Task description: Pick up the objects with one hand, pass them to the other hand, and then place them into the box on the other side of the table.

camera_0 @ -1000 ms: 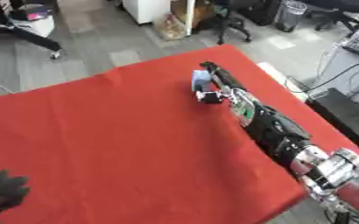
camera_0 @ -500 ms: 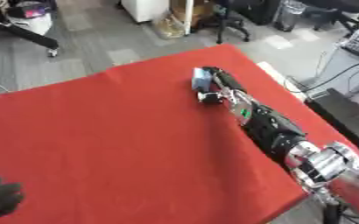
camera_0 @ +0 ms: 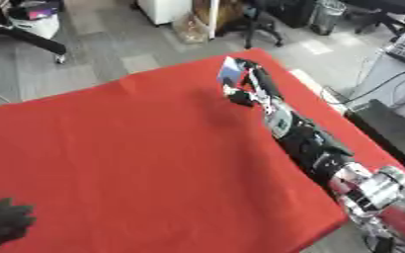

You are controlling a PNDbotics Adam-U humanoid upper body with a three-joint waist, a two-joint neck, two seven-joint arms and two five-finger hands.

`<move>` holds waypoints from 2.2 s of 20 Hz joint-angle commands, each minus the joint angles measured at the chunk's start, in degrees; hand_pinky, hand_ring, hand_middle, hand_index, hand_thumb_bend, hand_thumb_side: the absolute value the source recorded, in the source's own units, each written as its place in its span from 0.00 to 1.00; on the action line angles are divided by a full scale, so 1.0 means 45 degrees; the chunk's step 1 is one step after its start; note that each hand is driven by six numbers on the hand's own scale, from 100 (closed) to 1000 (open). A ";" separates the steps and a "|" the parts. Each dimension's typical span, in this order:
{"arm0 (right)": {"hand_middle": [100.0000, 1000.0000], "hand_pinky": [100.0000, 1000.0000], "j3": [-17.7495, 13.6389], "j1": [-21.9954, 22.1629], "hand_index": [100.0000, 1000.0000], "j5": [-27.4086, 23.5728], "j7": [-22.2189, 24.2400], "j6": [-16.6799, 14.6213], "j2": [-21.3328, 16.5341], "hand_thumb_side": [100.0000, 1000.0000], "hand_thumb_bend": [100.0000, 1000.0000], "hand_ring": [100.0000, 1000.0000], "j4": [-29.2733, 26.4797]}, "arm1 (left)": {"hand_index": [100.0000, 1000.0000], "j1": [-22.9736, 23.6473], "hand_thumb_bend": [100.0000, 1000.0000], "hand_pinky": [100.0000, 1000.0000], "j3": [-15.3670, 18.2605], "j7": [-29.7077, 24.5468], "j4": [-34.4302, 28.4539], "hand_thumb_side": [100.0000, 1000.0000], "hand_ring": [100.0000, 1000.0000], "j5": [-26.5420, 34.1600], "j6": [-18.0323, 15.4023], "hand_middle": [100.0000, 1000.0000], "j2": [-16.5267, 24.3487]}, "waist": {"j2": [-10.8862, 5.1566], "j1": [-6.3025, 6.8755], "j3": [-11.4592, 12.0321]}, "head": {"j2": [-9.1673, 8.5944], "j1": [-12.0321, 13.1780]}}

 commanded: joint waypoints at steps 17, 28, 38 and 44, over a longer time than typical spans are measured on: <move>0.24 0.58 0.4998 0.2317 0.28 -0.6003 0.4530 0.4233 0.5509 0.46 0.00 0.51 -1.0001 | 0.96 -0.1778 0.00 0.82 -0.0686 0.3612 0.1155 0.57 0.82 -0.4864 -0.1407 0.83 -0.0186 | -0.0784 -0.0504 -0.0799 | 0.1215 0.4518; 0.24 0.58 0.5443 0.2329 0.28 -0.5928 0.5185 0.4386 0.5343 0.45 0.00 0.51 -0.9996 | 0.95 -0.1530 0.00 0.82 -0.0701 0.5097 0.1228 0.56 0.82 -0.5390 -0.1275 0.82 -0.0460 | -0.0667 -0.0585 -0.0676 | 0.0949 0.4252; 0.24 0.58 0.5195 0.2330 0.28 -0.5910 0.4728 0.4345 0.5434 0.46 0.00 0.50 -0.9907 | 0.93 -0.1020 0.00 0.80 -0.0890 0.4756 0.1175 0.56 0.76 -0.5790 -0.1635 0.75 -0.0270 | -0.0585 -0.0606 -0.0726 | 0.0644 0.3781; 0.24 0.58 0.4656 0.2444 0.29 -0.5908 0.3984 0.4194 0.5613 0.47 0.00 0.50 -0.9785 | 0.86 -0.0156 0.00 0.77 0.0149 0.5802 0.1068 0.55 0.69 -0.6333 -0.1739 0.66 -0.0271 | -0.0546 -0.0582 -0.0748 | 0.0542 0.3646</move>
